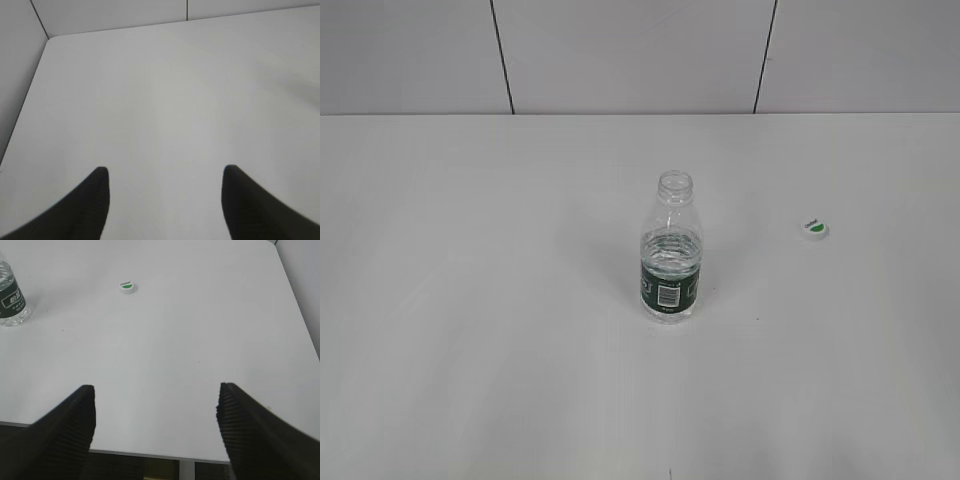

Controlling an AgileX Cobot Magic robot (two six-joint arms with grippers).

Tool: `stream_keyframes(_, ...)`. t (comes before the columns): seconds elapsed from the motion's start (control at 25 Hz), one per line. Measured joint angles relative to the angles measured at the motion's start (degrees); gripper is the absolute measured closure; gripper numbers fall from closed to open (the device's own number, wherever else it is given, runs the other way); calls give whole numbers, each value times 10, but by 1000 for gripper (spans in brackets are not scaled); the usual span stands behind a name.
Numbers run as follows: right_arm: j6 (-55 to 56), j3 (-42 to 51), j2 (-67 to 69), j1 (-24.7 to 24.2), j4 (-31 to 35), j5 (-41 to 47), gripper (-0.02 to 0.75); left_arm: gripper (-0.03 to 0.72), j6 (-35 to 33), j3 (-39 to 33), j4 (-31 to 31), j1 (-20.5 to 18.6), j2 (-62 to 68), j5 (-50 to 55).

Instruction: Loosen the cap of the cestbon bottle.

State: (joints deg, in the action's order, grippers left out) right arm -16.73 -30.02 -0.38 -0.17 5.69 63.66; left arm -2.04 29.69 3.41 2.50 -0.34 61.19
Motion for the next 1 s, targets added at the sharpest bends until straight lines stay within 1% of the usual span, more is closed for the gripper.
stream_keyframes(1.0,-1,0,0,0,0,-1,157,255,0,0,0,0,0,0)
